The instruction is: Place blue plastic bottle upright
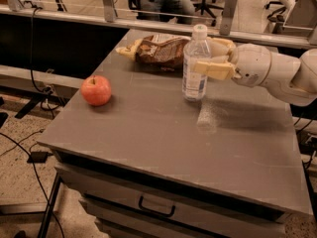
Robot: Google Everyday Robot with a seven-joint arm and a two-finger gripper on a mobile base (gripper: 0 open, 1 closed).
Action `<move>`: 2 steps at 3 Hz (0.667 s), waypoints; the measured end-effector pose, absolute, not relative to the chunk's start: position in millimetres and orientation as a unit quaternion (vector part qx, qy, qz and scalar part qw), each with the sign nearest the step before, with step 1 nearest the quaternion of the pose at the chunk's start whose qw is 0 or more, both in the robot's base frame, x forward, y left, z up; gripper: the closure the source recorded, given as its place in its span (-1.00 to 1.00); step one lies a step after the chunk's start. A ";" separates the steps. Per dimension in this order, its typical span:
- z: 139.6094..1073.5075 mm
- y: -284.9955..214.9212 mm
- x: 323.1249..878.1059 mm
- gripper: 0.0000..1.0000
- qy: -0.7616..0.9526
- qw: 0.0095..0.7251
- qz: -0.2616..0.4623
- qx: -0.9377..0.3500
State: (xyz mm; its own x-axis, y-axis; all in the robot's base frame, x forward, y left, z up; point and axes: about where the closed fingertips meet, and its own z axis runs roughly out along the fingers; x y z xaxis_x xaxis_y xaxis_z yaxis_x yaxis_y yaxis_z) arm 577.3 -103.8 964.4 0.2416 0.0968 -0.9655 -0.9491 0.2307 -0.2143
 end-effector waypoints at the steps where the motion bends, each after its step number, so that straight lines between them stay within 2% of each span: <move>1: 954.5 -110.9 588.2 0.34 0.485 0.637 0.396 -0.449; 2: 948.6 -116.9 593.6 -0.14 0.511 0.634 0.386 -0.434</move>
Offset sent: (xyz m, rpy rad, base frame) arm 0.0224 -0.0282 -0.0251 -0.0508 0.1260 -0.1810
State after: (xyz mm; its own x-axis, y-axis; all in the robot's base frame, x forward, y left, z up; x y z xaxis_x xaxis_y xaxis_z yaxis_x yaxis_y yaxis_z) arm 593.6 -116.9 948.6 0.1798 0.0445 -0.9827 -0.9326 0.3256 -0.1558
